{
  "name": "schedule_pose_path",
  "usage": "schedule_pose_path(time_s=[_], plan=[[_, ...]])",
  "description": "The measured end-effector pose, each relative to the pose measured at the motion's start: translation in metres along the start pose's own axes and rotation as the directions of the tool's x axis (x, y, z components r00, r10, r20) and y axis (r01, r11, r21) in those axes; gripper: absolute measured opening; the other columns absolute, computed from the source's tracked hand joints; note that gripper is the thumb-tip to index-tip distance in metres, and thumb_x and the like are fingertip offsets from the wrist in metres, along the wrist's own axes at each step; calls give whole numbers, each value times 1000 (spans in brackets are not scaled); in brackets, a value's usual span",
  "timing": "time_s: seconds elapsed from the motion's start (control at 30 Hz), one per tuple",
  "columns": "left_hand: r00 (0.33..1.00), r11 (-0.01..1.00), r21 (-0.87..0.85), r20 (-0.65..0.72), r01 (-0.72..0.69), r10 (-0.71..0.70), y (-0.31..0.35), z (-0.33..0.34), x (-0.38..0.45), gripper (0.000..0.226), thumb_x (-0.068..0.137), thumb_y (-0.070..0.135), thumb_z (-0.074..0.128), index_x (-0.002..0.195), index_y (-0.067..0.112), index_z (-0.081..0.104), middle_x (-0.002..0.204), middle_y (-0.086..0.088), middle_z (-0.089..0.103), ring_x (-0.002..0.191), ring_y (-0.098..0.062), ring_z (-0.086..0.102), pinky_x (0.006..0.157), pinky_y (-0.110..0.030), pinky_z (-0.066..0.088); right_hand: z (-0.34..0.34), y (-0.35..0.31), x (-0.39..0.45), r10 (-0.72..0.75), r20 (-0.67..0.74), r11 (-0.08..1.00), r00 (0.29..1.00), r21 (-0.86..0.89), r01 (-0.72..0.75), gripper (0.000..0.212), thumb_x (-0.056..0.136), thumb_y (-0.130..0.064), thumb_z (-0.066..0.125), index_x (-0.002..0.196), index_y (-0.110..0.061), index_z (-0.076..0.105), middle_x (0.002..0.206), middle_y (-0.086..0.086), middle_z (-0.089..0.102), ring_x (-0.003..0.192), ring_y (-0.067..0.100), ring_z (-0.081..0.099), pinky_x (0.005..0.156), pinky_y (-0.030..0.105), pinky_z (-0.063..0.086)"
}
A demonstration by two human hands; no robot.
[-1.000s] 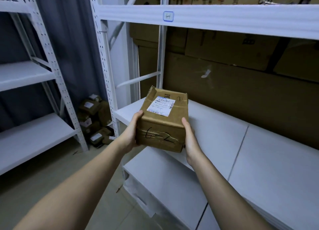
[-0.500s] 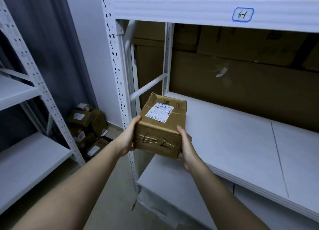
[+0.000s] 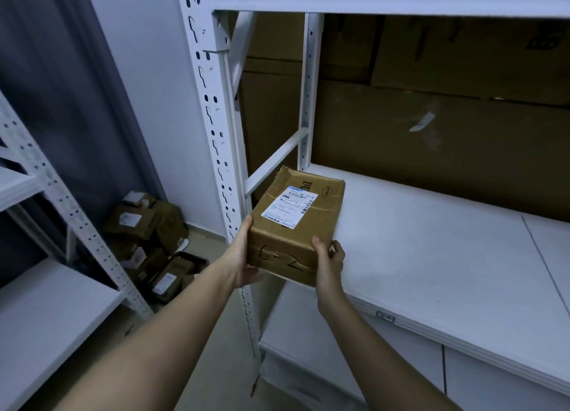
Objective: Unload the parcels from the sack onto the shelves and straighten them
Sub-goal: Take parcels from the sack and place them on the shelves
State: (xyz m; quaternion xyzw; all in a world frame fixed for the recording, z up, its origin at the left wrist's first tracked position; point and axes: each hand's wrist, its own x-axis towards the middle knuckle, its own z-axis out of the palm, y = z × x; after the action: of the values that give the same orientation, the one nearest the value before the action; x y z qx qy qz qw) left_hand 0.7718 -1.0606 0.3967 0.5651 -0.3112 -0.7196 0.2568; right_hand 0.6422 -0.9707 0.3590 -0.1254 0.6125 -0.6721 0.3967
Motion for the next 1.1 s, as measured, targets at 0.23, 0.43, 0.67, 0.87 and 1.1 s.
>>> schedule_pose_path(time_s=[0.23, 0.43, 0.67, 0.87, 1.1], plan=[[982, 996, -40, 176, 78, -70, 1, -7, 22, 60, 77, 71, 53, 99, 16, 61, 92, -8, 70, 85, -21, 63, 56, -30, 50, 19, 12, 13, -33, -22, 998, 999, -51, 32, 64, 92, -40, 58, 146, -23, 29, 143, 4, 40, 123, 22, 46, 100, 36, 41], [942, 987, -31, 306, 157, -140, 5, -19, 39, 66, 78, 66, 57, 124, 18, 58, 114, -9, 68, 106, -26, 62, 98, -38, 44, 27, 20, 6, -9, -60, 999, 998, -47, 6, 63, 93, -50, 50, 147, -26, 27, 141, 1, 44, 123, 19, 49, 104, 39, 42], [910, 971, -26, 355, 237, -213, 10, -27, 50, 76, 78, 66, 60, 136, 18, 48, 127, -11, 60, 116, -30, 57, 112, -45, 32, 30, 15, 9, 3, -2, 986, 1000, -169, -3, 68, 93, -59, 41, 150, -28, 21, 143, -5, 43, 126, 14, 45, 108, 37, 36], [909, 970, -46, 362, 240, -207, 23, -23, 60, 76, 79, 58, 65, 138, 16, 43, 129, -15, 56, 113, -34, 55, 95, -41, 45, 31, 7, 19, -18, 4, 971, 1000, -239, 19, 67, 93, -61, 41, 150, -28, 26, 143, -5, 47, 126, 14, 49, 111, 42, 36], [922, 975, -44, 338, 216, -189, 37, -10, 66, 66, 81, 53, 67, 132, 17, 45, 117, -15, 60, 101, -32, 60, 75, -39, 51, 31, -3, 38, -20, -64, 967, 998, -254, 3, 65, 92, -61, 44, 147, -30, 31, 141, -4, 48, 124, 17, 49, 109, 46, 38]])
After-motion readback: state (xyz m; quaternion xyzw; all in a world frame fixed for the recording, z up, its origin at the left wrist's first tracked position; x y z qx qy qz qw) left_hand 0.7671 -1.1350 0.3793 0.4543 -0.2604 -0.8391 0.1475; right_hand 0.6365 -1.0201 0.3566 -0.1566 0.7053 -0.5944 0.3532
